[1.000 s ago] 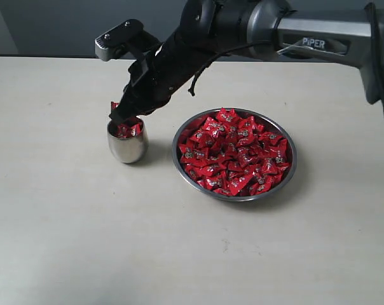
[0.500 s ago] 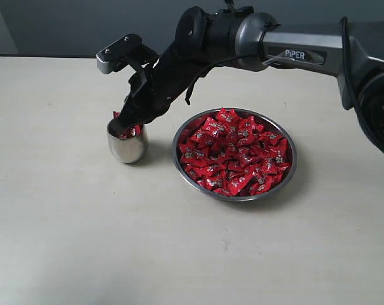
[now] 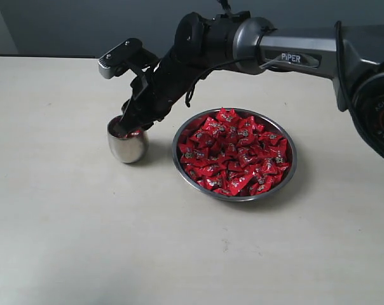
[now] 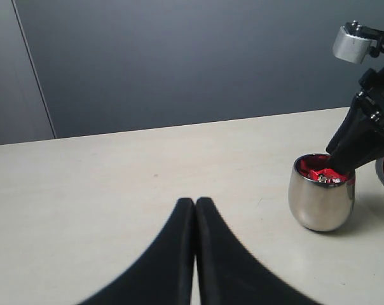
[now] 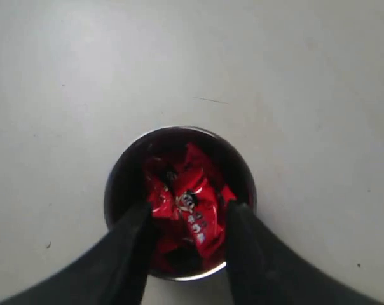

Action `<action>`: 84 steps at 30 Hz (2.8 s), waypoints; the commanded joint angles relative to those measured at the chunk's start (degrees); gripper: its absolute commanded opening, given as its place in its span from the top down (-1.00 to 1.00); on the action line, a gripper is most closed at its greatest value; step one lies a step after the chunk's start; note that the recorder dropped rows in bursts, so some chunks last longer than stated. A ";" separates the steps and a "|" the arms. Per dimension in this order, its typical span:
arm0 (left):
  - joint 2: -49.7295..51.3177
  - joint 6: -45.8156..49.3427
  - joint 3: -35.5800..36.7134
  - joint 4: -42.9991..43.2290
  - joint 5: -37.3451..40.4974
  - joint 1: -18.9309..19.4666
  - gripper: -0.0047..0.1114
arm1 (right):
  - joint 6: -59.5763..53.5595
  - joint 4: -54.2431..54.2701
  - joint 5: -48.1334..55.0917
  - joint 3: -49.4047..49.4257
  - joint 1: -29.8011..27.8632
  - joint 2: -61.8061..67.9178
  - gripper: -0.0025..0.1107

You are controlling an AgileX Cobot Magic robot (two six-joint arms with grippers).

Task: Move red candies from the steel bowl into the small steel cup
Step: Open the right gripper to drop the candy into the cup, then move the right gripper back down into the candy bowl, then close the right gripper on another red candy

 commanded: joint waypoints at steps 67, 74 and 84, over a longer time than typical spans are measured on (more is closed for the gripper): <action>-0.26 -0.07 0.22 0.06 -0.32 -0.19 0.91 | 11.81 -7.95 -19.77 35.13 -17.34 -12.67 0.19; -0.26 -0.07 0.22 0.06 -0.32 -0.19 0.91 | 11.70 -7.87 -18.23 33.25 -17.34 -10.81 0.39; -0.26 -0.07 0.22 0.06 -0.33 -0.19 0.91 | 11.81 -8.83 -18.48 32.83 -17.34 -10.81 0.97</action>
